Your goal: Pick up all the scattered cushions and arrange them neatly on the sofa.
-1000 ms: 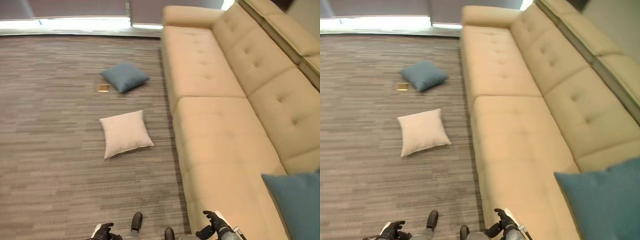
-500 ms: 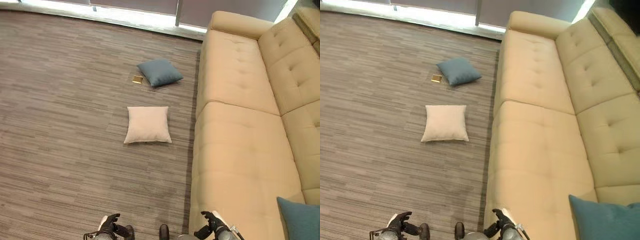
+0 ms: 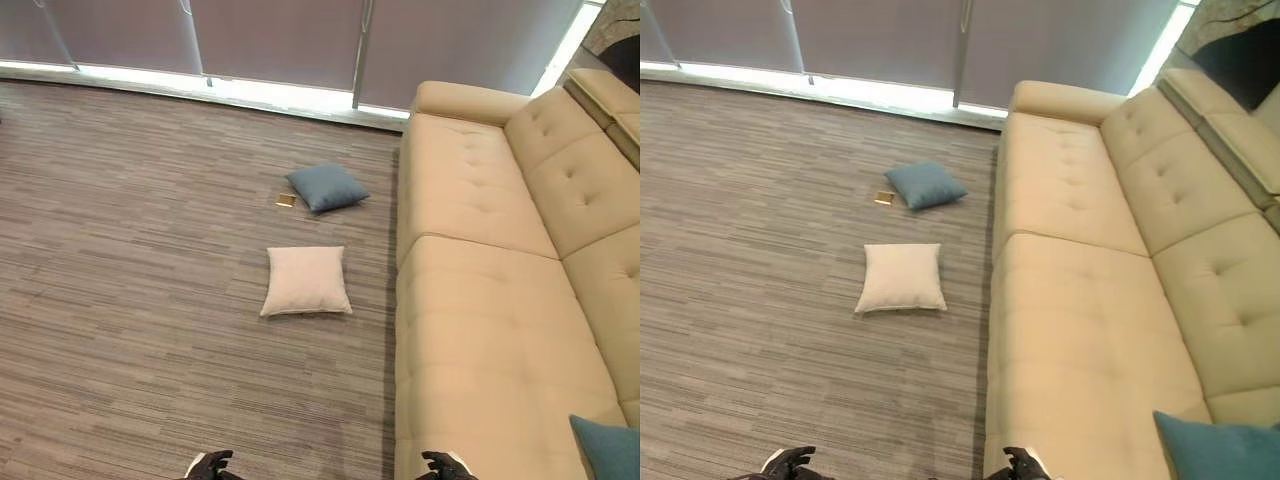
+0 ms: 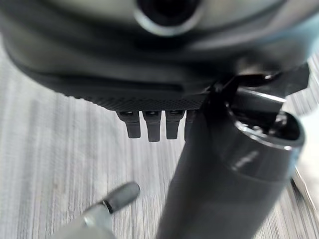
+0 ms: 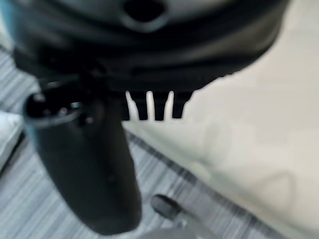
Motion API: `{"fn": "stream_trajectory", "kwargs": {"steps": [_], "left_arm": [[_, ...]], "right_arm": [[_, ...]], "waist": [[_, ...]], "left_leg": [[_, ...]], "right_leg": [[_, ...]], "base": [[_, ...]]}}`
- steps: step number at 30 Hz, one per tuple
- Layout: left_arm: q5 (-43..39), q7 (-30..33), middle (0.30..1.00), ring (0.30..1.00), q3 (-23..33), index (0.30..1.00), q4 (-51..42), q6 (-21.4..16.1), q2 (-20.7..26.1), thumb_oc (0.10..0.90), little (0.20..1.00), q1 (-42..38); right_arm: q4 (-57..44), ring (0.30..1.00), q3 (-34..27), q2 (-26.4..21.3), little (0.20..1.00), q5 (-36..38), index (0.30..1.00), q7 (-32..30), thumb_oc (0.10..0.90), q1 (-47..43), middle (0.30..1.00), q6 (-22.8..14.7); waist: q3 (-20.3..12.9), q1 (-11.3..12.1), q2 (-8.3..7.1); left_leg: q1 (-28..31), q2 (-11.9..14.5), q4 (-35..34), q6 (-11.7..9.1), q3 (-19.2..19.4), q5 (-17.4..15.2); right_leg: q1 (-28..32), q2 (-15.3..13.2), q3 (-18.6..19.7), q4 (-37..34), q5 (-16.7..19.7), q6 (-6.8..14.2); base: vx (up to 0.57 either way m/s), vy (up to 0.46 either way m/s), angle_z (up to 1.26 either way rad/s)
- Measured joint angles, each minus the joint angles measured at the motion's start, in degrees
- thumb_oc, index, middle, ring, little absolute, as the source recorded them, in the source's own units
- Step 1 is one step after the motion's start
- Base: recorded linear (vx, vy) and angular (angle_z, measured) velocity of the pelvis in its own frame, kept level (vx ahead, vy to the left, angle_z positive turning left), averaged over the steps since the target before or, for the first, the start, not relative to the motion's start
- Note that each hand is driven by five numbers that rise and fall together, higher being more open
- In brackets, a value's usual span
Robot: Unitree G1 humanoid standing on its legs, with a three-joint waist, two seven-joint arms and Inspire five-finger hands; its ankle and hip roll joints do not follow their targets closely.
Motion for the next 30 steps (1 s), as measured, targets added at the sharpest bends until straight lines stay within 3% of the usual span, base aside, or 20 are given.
{"fn": "stream_trajectory", "kwargs": {"steps": [3, 5, 7, 9, 10, 13, 16, 21, 23, 26, 29, 30], "left_arm": [[0.00, -0.07, 0.900, 0.900, 0.09, 0.900, 0.27, 0.18, -0.01, 0.800, 0.900, 1.34], [-0.01, -0.04, 0.900, 0.900, 0.33, 0.900, 0.20, 0.17, 0.05, 0.800, 0.900, 1.79], [-0.04, -0.09, 0.900, 0.900, 0.28, 0.900, 0.10, 0.14, 0.05, 0.800, 0.900, 0.51], [-0.07, -0.01, 0.900, 0.900, 0.28, 0.900, -0.32, 0.06, 0.20, 0.800, 0.900, -1.74], [-0.07, -0.11, 0.900, 0.900, 0.29, 0.900, -0.29, 0.05, 0.04, 0.800, 0.900, -2.62], [-0.08, 0.00, 0.900, 0.900, -0.01, 0.900, -0.41, -0.09, -0.12, 0.800, 0.900, -4.19], [-0.05, 0.01, 0.900, 0.900, -0.04, 0.900, -0.27, -0.20, -0.12, 0.800, 0.900, -4.33], [-0.10, 0.01, 0.900, 0.900, 0.37, 0.900, -0.10, -0.20, -0.22, 0.800, 0.900, -3.51], [-0.05, -0.01, 0.900, 0.900, 0.30, 0.900, 0.13, -0.18, -0.69, 0.800, 0.900, -2.16], [-0.04, 0.03, 0.900, 0.900, 0.43, 0.900, 0.26, -0.09, 0.03, 0.800, 0.900, -2.17], [-0.05, 0.04, 0.900, 0.900, 0.33, 0.900, -0.17, -0.22, 0.20, 0.800, 0.900, -2.79], [-0.05, 0.03, 0.900, 0.900, 0.33, 0.900, -0.32, -0.23, 0.19, 0.800, 0.900, -3.29]], "right_arm": [[0.02, 0.900, -0.51, -2.25, 0.900, -0.03, 0.900, -0.03, 0.800, -0.28, 0.900, 0.08], [0.09, 0.900, -0.47, -2.27, 0.900, -0.07, 0.900, 0.00, 0.800, -0.17, 0.900, 0.24], [0.05, 0.900, -0.30, -2.08, 0.900, -0.06, 0.900, 0.02, 0.800, -0.29, 0.900, 0.15], [0.11, 0.900, -0.36, -2.06, 0.900, -0.06, 0.900, 0.02, 0.800, -1.28, 0.900, 0.14], [0.19, 0.900, -0.50, -2.09, 0.900, -0.06, 0.900, -0.07, 0.800, -2.16, 0.900, 0.19], [0.48, 0.900, -0.49, -2.31, 0.900, -0.06, 0.900, -0.09, 0.800, -2.20, 0.900, 0.27], [0.81, 0.900, -0.50, -2.45, 0.900, -0.06, 0.900, -0.13, 0.800, -1.96, 0.900, 0.38], [1.84, 0.900, -0.50, -2.30, 0.900, -0.47, 0.900, -0.12, 0.800, -2.24, 0.900, 0.35], [1.86, 0.900, -0.43, -2.62, 0.900, -0.66, 0.900, -0.13, 0.800, -2.07, 0.900, 0.34], [1.81, 0.900, -0.26, -1.37, 0.900, -1.08, 0.900, -0.07, 0.800, -1.63, 0.900, 0.38], [1.48, 0.900, -0.21, -0.51, 0.900, -1.64, 0.900, -0.03, 0.800, -2.06, 0.900, 0.28], [1.65, 0.900, 0.06, -0.41, 0.900, -1.80, 0.900, -0.01, 0.800, -3.10, 0.900, 0.39]], "waist": [[1.03, -0.06, 2.45], [1.11, -0.03, 3.15], [1.80, -0.16, 2.73], [3.48, 0.31, 1.26], [4.37, 0.86, 0.44], [5.67, 0.86, -0.87], [5.63, 0.66, -0.92], [5.32, 1.35, -0.15], [4.49, 1.25, 1.02], [3.60, 1.39, -1.02], [3.40, 1.43, -1.00], [3.77, 1.39, -0.36]], "left_leg": [[0.55, 0.02, 0.00, -0.07, -0.22, 0.05], [0.42, 0.30, 0.07, -0.43, -0.67, 0.29], [-1.81, 0.36, 2.67, -0.71, -2.74, 0.26], [-6.49, 0.13, 8.72, -1.83, -4.22, 0.36], [-7.80, -0.09, 10.30, -3.51, -5.04, 1.47], [-10.13, -0.24, 14.05, -4.56, -5.50, 1.58], [-10.78, 1.72, 9.70, -4.52, -1.19, 1.79], [-10.70, 2.51, 2.84, -4.30, -1.30, 2.53], [-8.59, 2.49, 1.88, -1.45, -1.29, 5.74], [-6.37, -0.31, 0.47, 1.08, 0.64, 4.60], [-4.33, -1.80, 0.03, 3.03, 1.94, 3.07], [-4.17, -1.74, 0.04, 3.47, 2.15, 2.77]], "right_leg": [[0.78, 0.04, -0.08, -0.01, 0.16, -0.21], [0.92, 0.42, -0.33, 0.04, 0.13, -0.23], [0.52, 0.40, -1.70, 0.38, 0.05, -0.22], [-0.68, -0.12, -2.00, 0.35, 0.01, -0.30], [-0.82, -0.40, -2.23, 0.39, 0.64, -1.19], [-0.04, -1.00, -3.36, 0.25, 0.46, -2.92], [-0.13, -0.92, -4.74, -0.03, -0.10, -4.10], [0.74, -0.53, -3.72, -0.01, -1.07, -2.77], [1.72, -0.05, -2.61, 0.40, -1.48, -1.28], [1.34, -2.87, -1.39, 2.69, -2.33, 0.76], [-2.75, -5.01, -1.29, 13.81, -6.44, 3.85], [-5.92, -5.48, -1.29, 20.31, -7.23, 4.57]], "base": [[0.02, -0.045, 0.05], [-0.05, -0.069, 0.18], [-0.08, -0.055, 0.36], [0.00, -0.021, 0.23], [0.02, -0.012, 0.09], [0.13, 0.039, 0.22], [0.21, 0.102, 0.24], [0.19, 0.105, -0.08], [0.21, 0.154, -0.39], [0.18, 0.212, -0.25], [0.08, 0.180, -0.20], [0.04, 0.101, -0.12]]}}
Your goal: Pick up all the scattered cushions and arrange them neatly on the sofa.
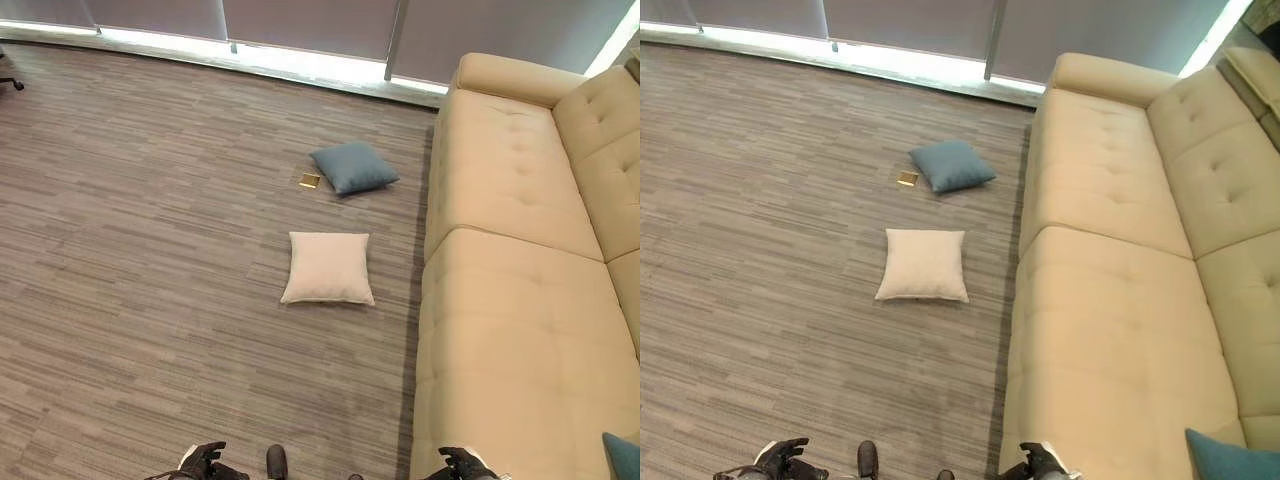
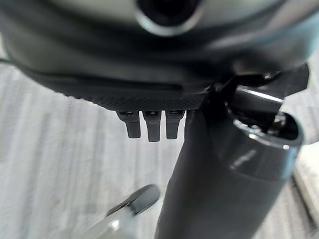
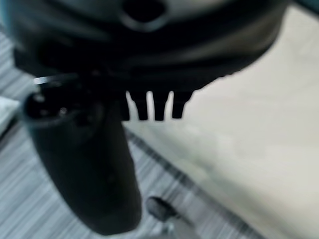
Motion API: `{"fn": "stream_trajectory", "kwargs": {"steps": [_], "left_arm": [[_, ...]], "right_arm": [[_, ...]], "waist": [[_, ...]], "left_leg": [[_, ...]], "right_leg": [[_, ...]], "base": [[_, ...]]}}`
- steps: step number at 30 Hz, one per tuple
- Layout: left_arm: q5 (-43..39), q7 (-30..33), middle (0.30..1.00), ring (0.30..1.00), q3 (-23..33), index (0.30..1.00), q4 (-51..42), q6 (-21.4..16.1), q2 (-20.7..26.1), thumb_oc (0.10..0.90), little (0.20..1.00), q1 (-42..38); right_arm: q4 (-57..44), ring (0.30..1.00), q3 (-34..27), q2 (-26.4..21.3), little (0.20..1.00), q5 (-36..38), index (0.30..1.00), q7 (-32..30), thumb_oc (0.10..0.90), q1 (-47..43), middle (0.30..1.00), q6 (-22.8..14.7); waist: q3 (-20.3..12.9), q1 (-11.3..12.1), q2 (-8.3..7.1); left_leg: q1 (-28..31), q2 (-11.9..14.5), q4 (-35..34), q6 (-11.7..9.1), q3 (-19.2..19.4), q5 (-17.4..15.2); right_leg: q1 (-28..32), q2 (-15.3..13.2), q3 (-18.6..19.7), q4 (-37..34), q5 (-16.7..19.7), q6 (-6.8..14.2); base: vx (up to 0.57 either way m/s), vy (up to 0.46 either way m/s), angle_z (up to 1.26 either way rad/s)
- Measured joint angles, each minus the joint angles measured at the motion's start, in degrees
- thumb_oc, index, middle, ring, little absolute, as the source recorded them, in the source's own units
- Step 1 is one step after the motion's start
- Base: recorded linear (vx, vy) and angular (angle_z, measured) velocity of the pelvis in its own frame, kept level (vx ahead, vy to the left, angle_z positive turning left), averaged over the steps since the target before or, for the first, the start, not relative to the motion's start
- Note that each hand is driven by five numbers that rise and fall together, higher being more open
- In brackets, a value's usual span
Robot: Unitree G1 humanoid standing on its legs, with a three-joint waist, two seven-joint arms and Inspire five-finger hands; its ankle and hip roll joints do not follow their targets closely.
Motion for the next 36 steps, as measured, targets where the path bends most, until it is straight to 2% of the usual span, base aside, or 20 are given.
{"fn": "stream_trajectory", "kwargs": {"steps": [2, 5, 9, 12, 13, 15, 17, 18, 20, 21, 22, 25, 27, 28, 29, 30, 32, 33, 35, 36], "left_arm": [[-0.02, 0.14, 0.900, 0.900, -0.36, 0.900, -0.01, -0.01, 0.58, 0.800, 0.900, -1.24], [-0.07, 0.84, 0.900, 0.900, -0.49, 0.900, 0.09, 0.11, 1.00, 0.800, 0.900, -1.31], [-0.06, 1.07, 0.900, 0.900, -0.49, 0.900, 0.68, 0.36, 0.71, 0.800, 0.900, -0.25], [-0.02, 1.05, 0.900, 0.900, -0.50, 0.900, 1.21, 0.45, 0.34, 0.800, 0.900, 0.10], [-0.01, 0.98, 0.900, 0.900, -0.62, 0.900, 0.84, 0.43, -0.05, 0.800, 0.900, 1.13], [0.05, 0.91, 0.900, 0.900, -0.71, 0.900, 0.72, 0.42, -0.83, 0.800, 0.900, 1.98], [0.08, 0.61, 0.900, 0.900, -1.16, 0.900, 0.55, 0.34, -1.25, 0.800, 0.900, 1.90], [0.10, 0.14, 0.900, 0.900, -1.16, 0.900, 0.61, 0.37, -1.33, 0.800, 0.900, 1.27], [0.13, -0.12, 0.900, 0.900, -1.15, 0.900, 0.55, 0.35, -1.45, 0.800, 0.900, 0.65], [0.06, -0.04, 0.900, 0.900, -1.08, 0.900, 0.54, 0.35, -1.44, 0.800, 0.900, 0.28], [-0.08, -0.03, 0.900, 0.900, -0.77, 0.900, 0.36, 0.18, -1.60, 0.800, 0.900, 0.27], [0.06, -0.08, 0.900, 0.900, -0.75, 0.900, -0.01, 0.01, -1.70, 0.800, 0.900, -1.04], [0.02, -0.08, 0.900, 0.900, -1.15, 0.900, -0.08, 0.01, -1.72, 0.800, 0.900, -2.40], [-0.01, -0.05, 0.900, 0.900, -1.15, 0.900, 0.10, 0.07, -1.75, 0.800, 0.900, -2.38], [-0.06, -0.05, 0.900, 0.900, -1.06, 0.900, 0.06, 0.06, -1.76, 0.800, 0.900, -2.39], [-0.11, -0.05, 0.900, 0.900, -1.07, 0.900, -0.03, 0.00, -1.76, 0.800, 0.900, -2.65], [-0.11, -0.10, 0.900, 0.900, -1.76, 0.900, -0.03, -0.08, -1.92, 0.800, 0.900, -2.89], [-0.31, -0.10, 0.900, 0.900, -1.75, 0.900, 0.02, -0.10, -2.08, 0.800, 0.900, -2.68], [-1.15, -0.12, 0.900, 0.900, -1.75, 0.900, 0.31, -0.15, -2.34, 0.800, 0.900, -2.79], [-1.02, -0.12, 0.900, 0.900, -2.58, 0.900, 0.63, -0.12, -2.70, 0.800, 0.900, -1.80]], "right_arm": [[-0.53, 0.900, 0.79, 0.90, 0.900, -0.33, 0.900, -0.09, 0.800, -0.48, 0.900, -0.09], [-1.92, 0.900, 1.48, 0.79, 0.900, -1.04, 0.900, -0.09, 0.800, -1.23, 0.900, -0.14], [-3.25, 0.900, 1.97, 0.59, 0.900, -1.33, 0.900, -0.05, 0.800, -0.95, 0.900, -0.24], [-3.76, 0.900, 2.50, 0.76, 0.900, -1.52, 0.900, 0.08, 0.800, 0.17, 0.900, -0.11], [-3.70, 0.900, 2.50, 0.99, 0.900, -1.51, 0.900, 0.09, 0.800, 1.60, 0.900, 0.12], [-2.49, 0.900, 2.43, 0.98, 0.900, -1.49, 0.900, 0.11, 0.800, 3.14, 0.900, -0.04], [-1.54, 0.900, 2.41, 0.72, 0.900, -1.44, 0.900, 0.11, 0.800, 4.26, 0.900, 0.31], [-1.57, 0.900, 2.36, 0.33, 0.900, -1.43, 0.900, 0.04, 0.800, 4.46, 0.900, 0.35], [-1.55, 0.900, 1.11, 0.20, 0.900, -1.27, 0.900, 0.03, 0.800, 4.20, 0.900, 0.64], [-1.46, 0.900, 0.70, 0.23, 0.900, -1.02, 0.900, -0.04, 0.800, 4.00, 0.900, 0.69], [-1.43, 0.900, 0.76, -0.05, 0.900, -0.94, 0.900, -0.12, 0.800, 4.10, 0.900, 0.67], [-1.48, 0.900, 0.67, -1.07, 0.900, -0.78, 0.900, -0.12, 0.800, 3.07, 0.900, 0.68], [-1.30, 0.900, 0.72, -1.16, 0.900, -0.57, 0.900, -0.08, 0.800, 1.33, 0.900, 1.03], [-1.22, 0.900, 0.82, -1.14, 0.900, -0.42, 0.900, -0.06, 0.800, 1.11, 0.900, 1.04], [-1.02, 0.900, 0.81, -1.23, 0.900, -0.12, 0.900, -0.09, 0.800, 0.83, 0.900, 1.03], [-1.03, 0.900, 0.76, -1.32, 0.900, 0.04, 0.900, -0.13, 0.800, 0.35, 0.900, 1.03], [-0.43, 0.900, 0.94, -1.71, 0.900, 0.33, 0.900, -0.10, 0.800, 0.42, 0.900, 1.07], [-0.36, 0.900, 0.92, -1.91, 0.900, 0.34, 0.900, -0.11, 0.800, 0.47, 0.900, 1.06], [0.53, 0.900, 0.97, -2.02, 0.900, 0.28, 0.900, -0.15, 0.800, 0.60, 0.900, 1.10], [0.83, 0.900, 0.90, -2.18, 0.900, 0.21, 0.900, -0.10, 0.800, 1.99, 0.900, 1.12]], "waist": [[0.02, -0.22, 0.26], [0.29, -0.24, -0.11], [0.51, -0.57, -0.24], [0.63, -1.47, -0.89], [0.64, -1.98, -1.23], [0.21, -1.90, -0.40], [-0.21, -1.75, 0.54], [-0.40, -1.99, 0.29], [-0.19, -1.94, -0.56], [-0.15, -2.03, -2.07], [-0.35, -1.76, -2.43], [-0.34, -1.93, -2.53], [0.15, -1.68, -3.28], [0.25, -1.52, -3.69], [0.45, -1.52, -3.85], [0.75, -1.68, -3.64], [0.85, -1.47, -2.44], [0.74, -1.33, -1.91], [0.84, -1.35, -0.83], [-0.03, -1.41, 0.57]], "left_leg": [[0.89, -0.47, 0.56, 1.35, -0.16, -1.32], [3.01, -1.70, -0.05, 3.20, 0.26, -3.10], [5.02, -1.70, -0.07, 2.56, 0.79, -4.59], [5.90, -1.86, -0.01, 1.25, -0.38, -5.30], [7.55, -2.00, -0.02, -0.07, -0.94, -5.86], [8.52, -0.67, 0.52, -0.81, -2.33, -8.11], [7.59, 1.57, 4.40, -3.10, -3.89, -9.97], [6.06, 2.09, 7.72, -3.94, -4.47, -10.59], [3.62, 2.20, 15.04, -5.45, -4.88, -11.29], [-1.30, 1.82, 26.53, -7.57, -4.88, -11.72], [-3.81, 2.02, 32.06, -8.41, -5.00, -11.83], [-8.08, 2.77, 37.43, -8.55, -5.79, -11.80], [-9.95, 1.75, 32.21, -8.18, -5.47, -11.99], [-9.63, 1.41, 25.60, -7.84, -5.49, -11.61], [-9.22, 1.06, 16.64, -7.52, -5.93, -9.38], [-10.30, 1.29, 13.55, -7.78, -6.90, -7.23], [-10.81, 1.95, 5.89, -8.95, -9.93, -2.08], [-10.83, 2.38, 3.52, -9.23, -10.80, -0.95], [-11.08, 2.66, 4.43, -7.71, -10.92, 0.95], [-9.37, 2.87, 4.63, -6.06, -10.85, 1.63]], "right_leg": [[-6.17, -1.78, 0.20, 12.20, -2.51, 1.41], [-10.68, -2.76, -0.51, 15.93, -3.47, 0.36], [-14.86, 0.61, -1.77, 7.76, -2.00, -1.36], [-15.84, 2.03, -1.78, 0.10, 2.37, -1.29], [-13.74, 1.92, -2.30, -4.00, 8.54, -1.87], [-11.07, 3.34, -2.63, -6.09, 10.79, -5.11], [-7.89, 5.16, -4.23, -9.40, 10.60, -6.16], [-6.84, 5.49, -5.10, -10.97, 10.75, -7.50], [-4.53, 5.56, -5.05, -13.96, 10.69, -7.71], [-2.16, 4.90, -4.73, -16.03, 10.99, -8.64], [-1.23, 4.89, -4.65, -16.92, 11.58, -9.16], [0.20, 5.41, -4.18, -17.99, 10.43, -11.41], [1.79, 5.23, -2.87, -19.51, 10.44, -11.52], [2.31, 5.21, -2.10, -20.31, 10.31, -11.42], [2.70, 5.40, -1.88, -20.34, 10.00, -11.20], [3.36, 5.65, -1.79, -20.36, 9.61, -10.66], [4.76, 7.08, -0.40, -20.36, 8.25, -9.84], [5.16, 7.53, 0.15, -20.36, 7.73, -10.01], [7.08, 7.90, 0.77, -19.94, 7.31, -9.22], [8.77, 8.30, 2.00, -19.84, 5.64, -8.06]], "base": [[0.14, 0.148, 0.03], [0.18, 0.055, -0.10], [0.19, -0.018, -0.02], [0.26, -0.081, 0.22], [0.25, -0.094, 0.28], [0.20, -0.088, 0.27], [0.23, -0.114, 0.34], [0.23, -0.131, 0.31], [0.18, -0.131, 0.18], [0.09, -0.073, -0.09], [0.17, -0.059, -0.11], [0.18, -0.014, -0.03], [0.28, 0.040, -0.19], [0.24, 0.091, -0.35], [0.17, 0.068, -0.30], [0.34, 0.152, -0.28], [0.22, 0.117, -0.30], [0.21, 0.120, -0.42], [0.36, 0.277, -0.42], [0.26, 0.228, -0.46]]}}
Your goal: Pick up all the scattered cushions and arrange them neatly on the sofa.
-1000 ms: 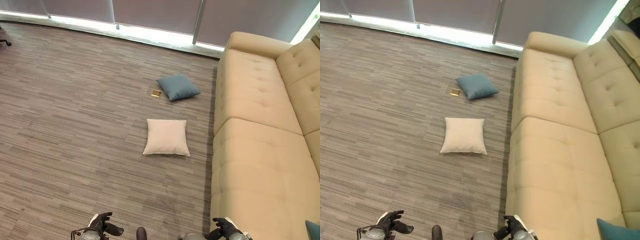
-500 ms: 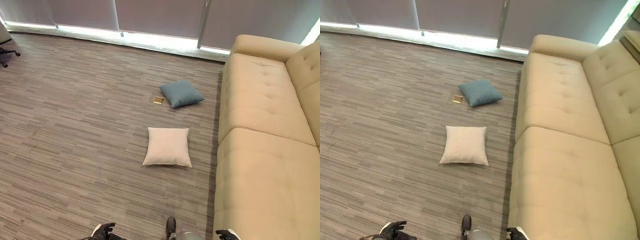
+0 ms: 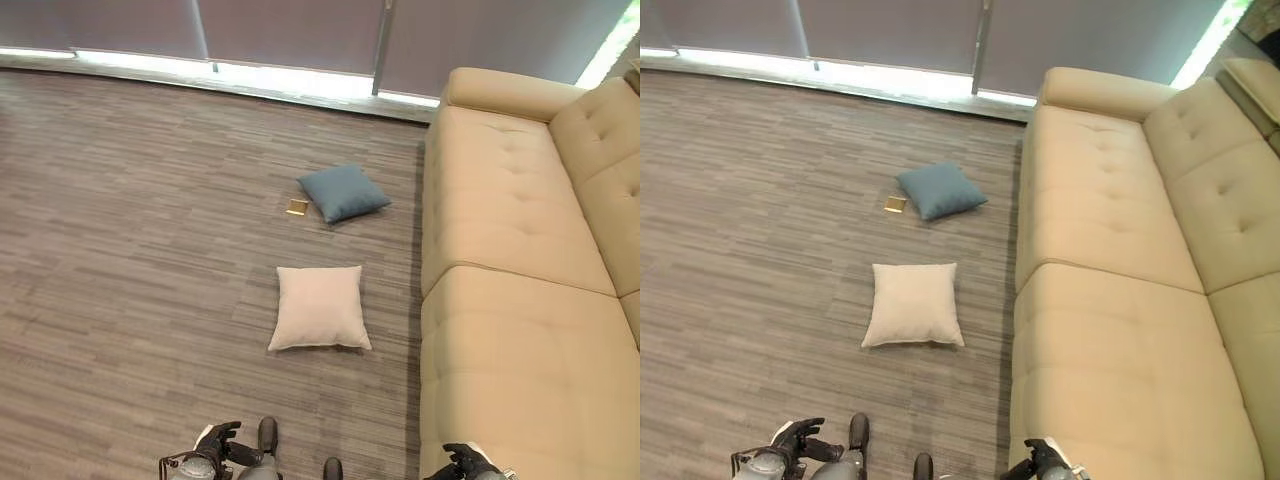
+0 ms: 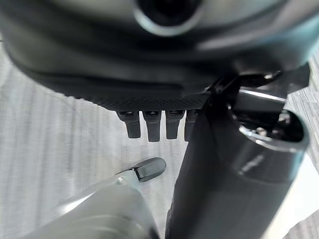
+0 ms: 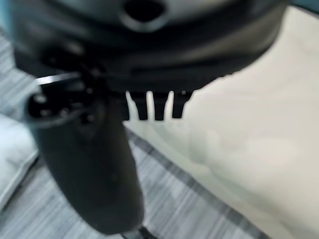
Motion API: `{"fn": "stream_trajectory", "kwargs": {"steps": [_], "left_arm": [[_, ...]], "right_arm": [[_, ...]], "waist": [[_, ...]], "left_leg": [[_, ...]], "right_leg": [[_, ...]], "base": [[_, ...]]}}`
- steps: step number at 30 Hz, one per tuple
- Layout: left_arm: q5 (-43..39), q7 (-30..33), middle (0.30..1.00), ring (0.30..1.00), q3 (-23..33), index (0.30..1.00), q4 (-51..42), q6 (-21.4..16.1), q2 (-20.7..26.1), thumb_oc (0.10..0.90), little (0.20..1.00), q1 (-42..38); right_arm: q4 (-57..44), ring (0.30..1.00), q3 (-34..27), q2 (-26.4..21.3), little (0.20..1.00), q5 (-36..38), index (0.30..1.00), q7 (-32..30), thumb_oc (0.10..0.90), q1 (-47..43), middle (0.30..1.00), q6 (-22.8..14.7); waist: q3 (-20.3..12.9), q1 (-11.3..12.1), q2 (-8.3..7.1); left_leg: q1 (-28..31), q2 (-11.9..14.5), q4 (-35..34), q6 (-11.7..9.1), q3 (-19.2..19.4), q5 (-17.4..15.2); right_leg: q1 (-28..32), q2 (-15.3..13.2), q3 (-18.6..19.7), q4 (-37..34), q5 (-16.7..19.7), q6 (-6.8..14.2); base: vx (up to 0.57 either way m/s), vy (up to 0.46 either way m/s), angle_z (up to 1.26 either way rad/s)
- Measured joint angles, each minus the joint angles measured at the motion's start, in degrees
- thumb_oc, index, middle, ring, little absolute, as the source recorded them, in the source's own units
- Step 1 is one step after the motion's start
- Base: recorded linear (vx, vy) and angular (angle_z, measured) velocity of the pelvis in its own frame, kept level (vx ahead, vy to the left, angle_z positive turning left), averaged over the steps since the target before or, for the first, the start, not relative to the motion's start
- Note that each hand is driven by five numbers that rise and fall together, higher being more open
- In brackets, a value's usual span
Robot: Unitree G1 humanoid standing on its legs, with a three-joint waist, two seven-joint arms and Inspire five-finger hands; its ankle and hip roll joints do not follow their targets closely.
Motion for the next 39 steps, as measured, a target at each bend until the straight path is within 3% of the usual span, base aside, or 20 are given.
{"fn": "stream_trajectory", "kwargs": {"steps": [1, 4, 5, 7, 9, 12, 14, 16, 18, 20, 21, 23, 27, 28, 29, 30, 31, 32, 36, 39], "left_arm": [[0.00, 0.06, 0.900, 0.900, 0.02, 0.900, 0.12, 0.00, -0.34, 0.800, 0.900, 0.99], [0.26, 0.02, 0.900, 0.900, -0.28, 0.900, 0.03, 0.15, 0.29, 0.800, 0.900, 1.58], [0.56, 0.02, 0.900, 0.900, -0.24, 0.900, 0.25, 0.32, 0.30, 0.800, 0.900, 1.21], [1.07, 0.11, 0.900, 0.900, -0.47, 0.900, 0.39, 0.40, 0.88, 0.800, 0.900, 1.31], [1.08, 0.24, 0.900, 0.900, -0.52, 0.900, 0.12, 0.38, 2.33, 0.800, 0.900, 1.21], [1.08, 0.48, 0.900, 0.900, -0.46, 0.900, 0.01, 0.36, 3.20, 0.800, 0.900, 0.28], [1.08, 0.61, 0.900, 0.900, -0.11, 0.900, 0.58, 0.56, 3.81, 0.800, 0.900, 1.36], [1.09, 0.99, 0.900, 0.900, 0.31, 0.900, 2.18, 0.61, 3.61, 0.800, 0.900, 1.58], [1.09, 0.99, 0.900, 0.900, 0.31, 0.900, 2.31, 0.60, 3.38, 0.800, 0.900, 2.12], [1.10, 1.01, 0.900, 0.900, 0.26, 0.900, 1.59, 0.48, 3.15, 0.800, 0.900, 3.28], [1.13, 1.01, 0.900, 0.900, 0.24, 0.900, 1.66, 0.53, 2.63, 0.800, 0.900, 3.70], [1.18, 0.90, 0.900, 0.900, 0.11, 0.900, 1.61, 0.51, 2.08, 0.800, 0.900, 3.65], [1.18, 0.57, 0.900, 0.900, 0.15, 0.900, 1.40, 0.38, 1.26, 0.800, 0.900, 2.79], [1.16, 0.42, 0.900, 0.900, 0.45, 0.900, 1.29, 0.35, 1.10, 0.800, 0.900, 2.81], [0.77, 0.63, 0.900, 0.900, 1.85, 0.900, 0.85, 0.22, 0.81, 0.800, 0.900, 1.11], [0.34, 0.72, 0.900, 0.900, 2.79, 0.900, 0.26, -0.05, 0.89, 0.800, 0.900, 1.27], [0.46, 0.82, 0.900, 0.900, 2.08, 0.900, -0.33, -0.02, 0.60, 0.800, 0.900, 0.63], [0.48, 0.90, 0.900, 0.900, 1.59, 0.900, -0.41, 0.06, 0.45, 0.800, 0.900, 0.22], [0.56, 1.06, 0.900, 0.900, 1.46, 0.900, -1.17, 0.11, 0.43, 0.800, 0.900, 0.42], [0.54, 1.17, 0.900, 0.900, 1.65, 0.900, -1.23, 0.11, 0.43, 0.800, 0.900, 1.07]], "right_arm": [[0.06, 0.900, -0.20, -0.07, 0.900, -0.06, 0.900, -0.01, 0.800, 0.76, 0.900, -0.03], [-0.21, 0.900, 1.02, 1.57, 0.900, -0.76, 0.900, 0.16, 0.800, 2.04, 0.900, 0.00], [-0.01, 0.900, 1.07, 2.00, 0.900, -1.31, 0.900, 0.27, 0.800, 1.88, 0.900, 0.36], [-0.79, 0.900, 1.73, 2.71, 0.900, -1.76, 0.900, 0.26, 0.800, 1.32, 0.900, 0.05], [-1.03, 0.900, 2.07, 3.62, 0.900, -2.04, 0.900, 0.09, 0.800, 0.50, 0.900, -0.27], [-1.17, 0.900, 2.11, 3.19, 0.900, -2.83, 0.900, 0.11, 0.800, -0.62, 0.900, -0.10], [-2.51, 0.900, 2.09, 3.18, 0.900, -3.43, 0.900, 0.10, 0.800, -1.20, 0.900, -0.13], [-3.04, 0.900, 2.10, 3.45, 0.900, -3.44, 0.900, 0.20, 0.800, -0.91, 0.900, -0.20], [-2.91, 0.900, 2.09, 3.61, 0.900, -3.44, 0.900, 0.22, 0.800, -0.64, 0.900, -0.08], [-3.00, 0.900, 1.92, 3.63, 0.900, -3.45, 0.900, 0.21, 0.800, 0.72, 0.900, -0.11], [-2.89, 0.900, 1.93, 3.55, 0.900, -3.45, 0.900, 0.20, 0.800, 1.37, 0.900, -0.08], [-2.84, 0.900, 1.93, 3.35, 0.900, -3.45, 0.900, 0.22, 0.800, 2.01, 0.900, -0.04], [-2.93, 0.900, 1.92, 2.53, 0.900, -3.44, 0.900, 0.20, 0.800, 1.98, 0.900, -0.09], [-3.00, 0.900, 1.60, 2.34, 0.900, -3.41, 0.900, 0.18, 0.800, 1.13, 0.900, -0.10], [-2.64, 0.900, 1.46, 2.21, 0.900, -3.39, 0.900, 0.14, 0.800, 0.46, 0.900, -0.12], [-2.62, 0.900, 1.91, 2.13, 0.900, -3.40, 0.900, 0.08, 0.800, 0.04, 0.900, -0.11], [-2.54, 0.900, 2.08, 1.32, 0.900, -3.24, 0.900, 0.07, 0.800, -0.53, 0.900, -0.22], [-2.50, 0.900, 2.09, 1.09, 0.900, -3.18, 0.900, 0.06, 0.800, -0.56, 0.900, -0.21], [-2.44, 0.900, 2.23, 0.81, 0.900, -2.95, 0.900, 0.05, 0.800, -0.67, 0.900, -0.07], [-2.24, 0.900, 2.25, 0.75, 0.900, -2.96, 0.900, 0.06, 0.800, 0.76, 0.900, 0.04]], "waist": [[-0.79, -0.05, 0.86], [-1.98, -0.24, -0.32], [-1.80, -0.15, 0.03], [-0.91, -0.08, 1.34], [-0.84, 0.37, -0.24], [-0.25, 0.85, -0.30], [0.17, 1.31, -0.80], [0.15, 0.86, -1.39], [-0.13, 0.16, -2.30], [-0.43, -0.25, -2.86], [-0.42, -0.25, -2.03], [-0.40, -0.31, -0.93], [-0.63, -0.11, -1.26], [-0.65, 0.05, -1.29], [0.08, -0.03, -2.61], [0.15, 0.63, -2.90], [0.22, 0.99, -2.90], [0.23, 1.16, -2.90], [0.31, 1.02, -2.91], [0.35, 1.19, -3.39]], "left_leg": [[1.14, 0.24, -0.49, 1.13, 0.10, 1.59], [4.56, -3.04, -3.45, 4.69, 3.08, 1.94], [6.13, -3.66, -4.60, 5.37, 3.56, 1.51], [8.93, -3.44, -4.59, 6.88, 4.31, -0.11], [10.47, -5.16, -4.65, 8.01, 5.91, -1.32], [11.47, -5.42, -4.71, 9.24, 5.78, -3.58], [13.28, -5.00, -4.72, 7.80, 7.53, -4.17], [14.18, -4.79, -4.73, 7.05, 7.57, -6.05], [14.90, -4.94, -4.71, 6.61, 7.48, -5.83], [16.45, -4.76, -4.70, 5.40, 6.78, -7.19], [17.58, -3.49, -4.69, 4.29, 6.27, -8.07], [17.88, -1.95, -3.55, 3.12, 5.67, -8.96], [13.96, -0.98, 7.01, 0.75, 5.37, -10.55], [12.40, -0.79, 11.18, -0.67, 5.22, -11.10], [4.62, -0.83, 25.47, -3.78, 5.47, -11.01], [3.31, -0.72, 27.34, -3.96, 5.77, -11.84], [1.17, 0.29, 28.40, -3.86, 6.14, -11.90], [0.24, 0.65, 28.89, -3.59, 6.97, -11.83], [1.25, 0.40, 14.76, -2.47, 7.51, -10.72], [2.91, 0.43, 5.01, -2.27, 7.30, -6.75]], "right_leg": [[0.05, 0.09, 0.97, 0.82, -1.08, 0.54], [-1.15, -3.78, 2.42, 6.66, -4.96, 4.06], [-2.30, -4.45, 2.41, 10.81, -5.90, 5.33], [-11.08, -5.90, 0.91, 30.95, -10.26, 8.90], [-15.68, -9.74, -0.92, 37.08, -11.28, 9.24], [-19.21, -11.12, -3.18, 34.95, -11.27, 9.13], [-21.10, -10.34, -6.62, 25.90, -9.58, 7.77], [-22.29, -8.57, -6.81, 17.08, -4.43, 7.90], [-21.99, -8.34, -7.02, 13.72, 0.09, 8.22], [-20.36, -8.13, -7.14, 11.79, 5.81, 6.79], [-18.11, -6.84, -8.29, 9.62, 7.72, 4.39], [-15.36, -5.15, -9.07, 6.60, 8.31, 3.47], [-10.14, -4.11, -10.09, 0.62, 8.56, 1.93], [-9.79, -3.99, -10.20, 0.27, 8.11, 1.26], [-10.05, -4.74, -10.18, 0.37, 7.50, 0.04], [-9.67, -4.83, -10.11, 0.04, 8.05, -0.16], [-8.88, -4.48, -10.08, -0.18, 6.53, -2.31], [-8.72, -4.34, -10.08, -0.17, 6.06, -2.60], [-6.99, -3.22, -10.24, -0.52, 5.20, -2.02], [-5.83, -2.06, -10.29, -0.14, 4.14, -0.87]], "base": [[0.17, 0.153, -0.61], [0.17, 0.198, -0.35], [0.11, 0.171, -0.26], [0.10, 0.139, -0.22], [0.16, 0.075, -0.12], [0.17, 0.011, -0.13], [0.29, -0.053, -0.31], [0.20, -0.048, -0.16], [0.13, -0.057, 0.12], [0.24, -0.130, 0.13], [0.22, -0.117, 0.13], [0.18, -0.145, 0.19], [0.08, -0.153, 0.17], [0.00, -0.090, 0.13], [0.07, -0.081, 0.05], [0.12, -0.086, 0.09], [0.17, -0.084, -0.01], [0.15, 0.002, 0.01], [0.13, 0.035, -0.09], [0.13, 0.068, -0.03]]}}
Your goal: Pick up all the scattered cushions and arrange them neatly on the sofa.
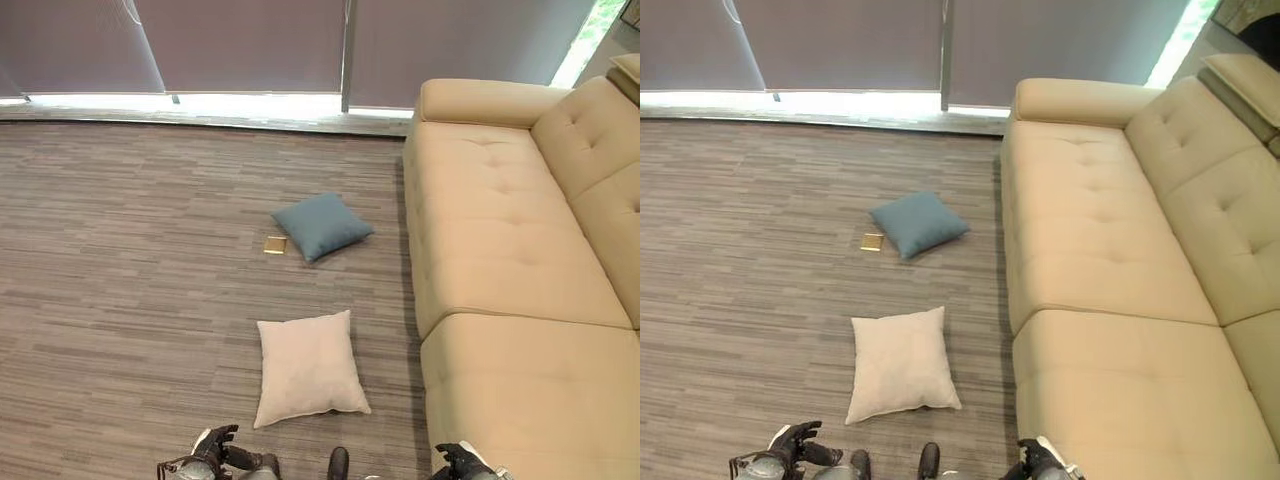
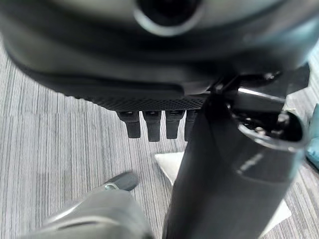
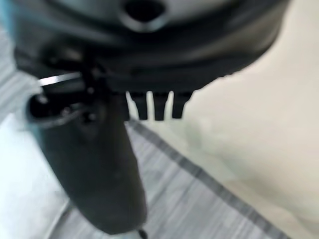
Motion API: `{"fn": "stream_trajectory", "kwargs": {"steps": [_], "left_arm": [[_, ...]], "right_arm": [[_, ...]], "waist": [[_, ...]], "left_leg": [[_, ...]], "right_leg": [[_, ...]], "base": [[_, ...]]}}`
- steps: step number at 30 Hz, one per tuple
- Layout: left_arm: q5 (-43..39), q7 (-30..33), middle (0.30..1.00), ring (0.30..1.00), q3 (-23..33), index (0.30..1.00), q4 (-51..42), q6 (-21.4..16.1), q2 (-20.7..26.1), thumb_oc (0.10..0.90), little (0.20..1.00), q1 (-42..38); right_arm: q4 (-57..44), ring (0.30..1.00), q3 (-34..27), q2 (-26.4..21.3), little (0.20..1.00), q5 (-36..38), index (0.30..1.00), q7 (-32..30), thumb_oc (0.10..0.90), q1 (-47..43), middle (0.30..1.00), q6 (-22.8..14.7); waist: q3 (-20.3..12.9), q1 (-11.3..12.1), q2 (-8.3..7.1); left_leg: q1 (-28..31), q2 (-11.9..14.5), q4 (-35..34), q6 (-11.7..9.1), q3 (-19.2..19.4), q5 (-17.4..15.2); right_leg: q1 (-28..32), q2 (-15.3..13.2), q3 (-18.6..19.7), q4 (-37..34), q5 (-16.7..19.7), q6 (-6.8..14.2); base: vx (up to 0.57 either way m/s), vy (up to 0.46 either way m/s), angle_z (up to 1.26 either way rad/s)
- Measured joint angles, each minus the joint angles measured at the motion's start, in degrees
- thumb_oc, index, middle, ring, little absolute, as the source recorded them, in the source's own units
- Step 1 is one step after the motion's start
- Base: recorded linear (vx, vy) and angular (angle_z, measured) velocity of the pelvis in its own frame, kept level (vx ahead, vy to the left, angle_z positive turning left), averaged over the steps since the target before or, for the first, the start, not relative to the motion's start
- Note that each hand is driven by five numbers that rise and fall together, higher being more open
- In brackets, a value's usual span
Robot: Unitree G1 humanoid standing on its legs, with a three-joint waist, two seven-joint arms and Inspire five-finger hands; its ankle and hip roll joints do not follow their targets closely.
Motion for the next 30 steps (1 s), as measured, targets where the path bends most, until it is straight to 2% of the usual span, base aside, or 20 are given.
{"fn": "stream_trajectory", "kwargs": {"steps": [1, 3, 5, 6, 7, 10, 11, 13, 14, 16, 20, 21, 23, 26, 30], "left_arm": [[0.00, 0.01, 0.900, 0.900, -0.02, 0.900, 0.10, 0.00, 0.00, 0.800, 0.900, -0.03], [0.01, -0.08, 0.900, 0.900, -0.04, 0.900, 0.12, -0.01, -0.02, 0.800, 0.900, 0.38], [0.17, -0.15, 0.900, 0.900, -0.21, 0.900, 0.96, 0.02, -0.43, 0.800, 0.900, 0.92], [0.60, -0.19, 0.900, 0.900, -0.16, 0.900, 1.28, -0.03, -0.81, 0.800, 0.900, 1.68], [0.65, -0.18, 0.900, 0.900, -0.16, 0.900, 1.35, 0.06, -0.81, 0.800, 0.900, 1.63], [0.71, -0.14, 0.900, 0.900, -0.15, 0.900, 1.36, 0.21, -0.21, 0.800, 0.900, 1.53], [0.72, -0.15, 0.900, 0.900, -0.16, 0.900, 1.39, 0.24, 0.13, 0.800, 0.900, 1.50], [0.71, 0.00, 0.900, 0.900, -0.16, 0.900, 1.33, 0.40, 1.48, 0.800, 0.900, 0.84], [0.70, 0.04, 0.900, 0.900, -0.15, 0.900, 1.33, 0.40, 2.03, 0.800, 0.900, 0.99], [0.63, 0.08, 0.900, 0.900, -0.03, 0.900, 1.27, 0.42, 3.00, 0.800, 0.900, 0.65], [0.60, 0.07, 0.900, 0.900, 0.01, 0.900, 1.39, 0.43, 3.70, 0.800, 0.900, 0.99], [0.60, 0.01, 0.900, 0.900, -0.06, 0.900, 1.31, 0.42, 3.53, 0.800, 0.900, 1.09], [0.50, 0.02, 0.900, 0.900, -0.06, 0.900, 1.04, 0.25, 2.86, 0.800, 0.900, 1.55], [0.48, 0.01, 0.900, 0.900, -0.02, 0.900, 1.17, 0.36, 2.84, 0.800, 0.900, 1.75], [0.28, 0.11, 0.900, 0.900, 0.00, 0.900, 1.12, 0.33, 2.84, 0.800, 0.900, 0.99]], "right_arm": [[0.09, 0.900, 0.00, -0.05, 0.900, 0.00, 0.900, 0.00, 0.800, 0.18, 0.900, 0.02], [0.40, 0.900, -0.04, -0.23, 0.900, -0.01, 0.900, -0.01, 0.800, 0.25, 0.900, 0.01], [0.48, 0.900, -0.25, -0.25, 0.900, -0.06, 0.900, -0.02, 0.800, 0.67, 0.900, -0.06], [1.08, 0.900, -0.23, -0.06, 0.900, -0.29, 0.900, -0.03, 0.800, 0.67, 0.900, -0.06], [0.92, 0.900, -0.22, 0.03, 0.900, -0.37, 0.900, 0.07, 0.800, 0.67, 0.900, -0.17], [-0.07, 0.900, -0.20, 0.86, 0.900, -0.52, 0.900, 0.14, 0.800, 0.20, 0.900, -0.20], [-0.41, 0.900, -0.20, 1.03, 0.900, -0.60, 0.900, 0.19, 0.800, -0.19, 0.900, -0.22], [-0.88, 0.900, -0.13, 1.69, 0.900, -0.61, 0.900, 0.18, 0.800, -0.49, 0.900, -0.52], [-0.93, 0.900, -0.14, 1.97, 0.900, -0.61, 0.900, 0.03, 0.800, -0.75, 0.900, -0.64], [-0.79, 0.900, -0.18, 1.79, 0.900, -0.74, 0.900, 0.04, 0.800, -1.31, 0.900, -0.67], [-0.85, 0.900, -0.17, 1.98, 0.900, -0.71, 0.900, 0.09, 0.800, -1.45, 0.900, -0.92], [-0.84, 0.900, -0.15, 2.00, 0.900, -0.71, 0.900, 0.11, 0.800, -0.83, 0.900, -1.09], [-0.64, 0.900, -0.01, 1.95, 0.900, -0.70, 0.900, 0.12, 0.800, -0.63, 0.900, -0.90], [-0.83, 0.900, -0.12, 1.87, 0.900, -0.63, 0.900, 0.05, 0.800, -1.32, 0.900, -1.19], [-0.89, 0.900, -0.23, 1.56, 0.900, -0.01, 0.900, -0.03, 0.800, -2.23, 0.900, -1.28]], "waist": [[0.01, -0.03, -0.02], [0.00, -0.01, 0.26], [-0.12, -0.13, 1.16], [-0.75, 0.04, 2.22], [-0.86, 0.05, 2.42], [-0.48, 0.07, 3.16], [-0.11, 0.17, 3.74], [0.67, 0.06, 3.83], [0.77, 0.13, 3.67], [1.02, 0.22, 3.86], [1.24, 0.18, 3.16], [1.12, -0.14, 2.49], [1.07, 0.33, 2.91], [1.10, 0.29, 3.06], [1.14, 0.34, 3.10]], "left_leg": [[0.06, -0.02, -0.75, -0.40, 0.02, 0.72], [0.53, -0.01, -1.53, 0.41, 0.05, 1.70], [3.12, -0.26, -3.45, 2.10, 0.11, 2.83], [5.83, -0.71, -6.17, 4.33, 0.50, 4.41], [6.26, -1.23, -6.89, 4.92, 0.92, 4.57], [7.69, -2.95, -7.79, 6.89, 2.93, 3.78], [8.34, -3.11, -8.25, 7.53, 3.58, 3.65], [9.20, -3.84, -7.72, 8.87, 3.77, 2.79], [9.33, -4.16, -7.74, 9.06, 3.85, 2.66], [9.99, -4.67, -8.43, 9.84, 3.61, 1.73], [10.75, -4.88, -9.28, 9.04, 2.95, 2.14], [10.73, -4.96, -9.26, 8.56, 2.03, 2.41], [9.99, -3.78, -8.44, 7.44, 1.62, 1.98], [7.61, -2.11, -6.33, 6.16, 1.11, 1.24], [5.05, -1.04, -3.80, 5.01, 0.03, 0.47]], "right_leg": [[0.22, 0.18, -0.01, 0.02, -0.27, -0.14], [1.49, 0.78, 0.34, 0.04, -0.53, -0.23], [3.53, 1.09, 0.77, 0.06, -1.53, 0.76], [4.18, 0.94, 2.12, 0.45, -2.27, 1.86], [3.67, 0.40, 2.58, 1.61, -2.79, 2.55], [-0.23, -2.42, 3.73, 10.54, -6.92, 4.53], [-2.89, -3.36, 3.84, 16.49, -8.67, 5.75], [-7.44, -5.61, 4.28, 26.83, -11.05, 7.99], [-8.48, -6.28, 4.72, 29.29, -11.83, 8.61], [-10.33, -7.23, 5.62, 29.64, -12.10, 8.95], [-11.16, -6.77, 7.92, 23.15, -11.54, 8.73], [-9.89, -6.53, 8.01, 18.92, -7.97, 8.06], [-8.53, -5.05, 7.69, 15.33, -5.20, 6.41], [-8.07, -3.39, 6.50, 12.46, -3.88, 4.96], [-8.81, -2.51, 5.81, 12.00, -3.91, 4.40]], "base": [[0.09, 0.065, -0.03], [0.16, 0.115, -0.14], [0.21, 0.226, -0.24], [0.16, 0.280, -0.28], [0.08, 0.243, -0.44], [0.02, 0.159, -0.23], [-0.01, 0.110, -0.15], [0.03, 0.071, -0.06], [0.12, 0.052, 0.03], [0.15, 0.021, -0.01], [0.09, -0.037, 0.10], [0.05, -0.067, 0.31], [0.06, -0.096, 0.13], [0.05, -0.074, 0.05], [0.01, -0.039, 0.10]]}}
